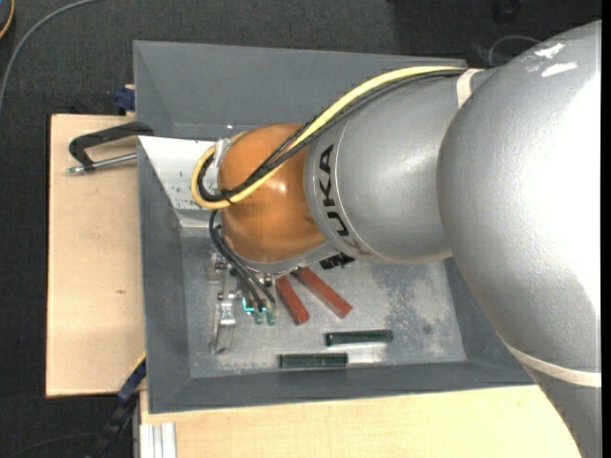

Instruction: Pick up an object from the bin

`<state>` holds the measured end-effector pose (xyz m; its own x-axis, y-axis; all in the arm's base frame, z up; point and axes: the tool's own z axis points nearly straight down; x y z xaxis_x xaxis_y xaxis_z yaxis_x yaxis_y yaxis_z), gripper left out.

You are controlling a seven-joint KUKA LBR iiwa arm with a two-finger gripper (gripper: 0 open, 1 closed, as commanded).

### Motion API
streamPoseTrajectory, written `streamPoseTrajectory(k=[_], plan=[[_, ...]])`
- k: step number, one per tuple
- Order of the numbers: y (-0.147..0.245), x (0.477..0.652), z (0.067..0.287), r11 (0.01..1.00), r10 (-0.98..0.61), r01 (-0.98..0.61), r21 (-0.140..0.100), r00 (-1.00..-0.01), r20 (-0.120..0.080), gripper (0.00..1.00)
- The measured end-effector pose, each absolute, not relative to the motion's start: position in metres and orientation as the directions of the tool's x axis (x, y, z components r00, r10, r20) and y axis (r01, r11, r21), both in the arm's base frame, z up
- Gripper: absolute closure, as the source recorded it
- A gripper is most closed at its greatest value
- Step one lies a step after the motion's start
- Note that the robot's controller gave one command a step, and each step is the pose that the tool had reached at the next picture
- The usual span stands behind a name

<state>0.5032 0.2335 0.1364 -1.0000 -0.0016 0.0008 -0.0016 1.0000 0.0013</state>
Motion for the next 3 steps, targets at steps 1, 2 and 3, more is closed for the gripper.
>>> streamPoseTrajectory(k=[1,2,3], plan=[[0.232,0.554,0.276,0.993,0.114,0.114,0.009,-0.993,-0.015,0.0],[0.144,0.541,0.162,1.0,0.021,0.021,-0.004,-1.0,0.007,0.0],[0.079,0.531,0.069,0.994,0.106,0.106,0.001,-0.994,-0.004,0.0]])
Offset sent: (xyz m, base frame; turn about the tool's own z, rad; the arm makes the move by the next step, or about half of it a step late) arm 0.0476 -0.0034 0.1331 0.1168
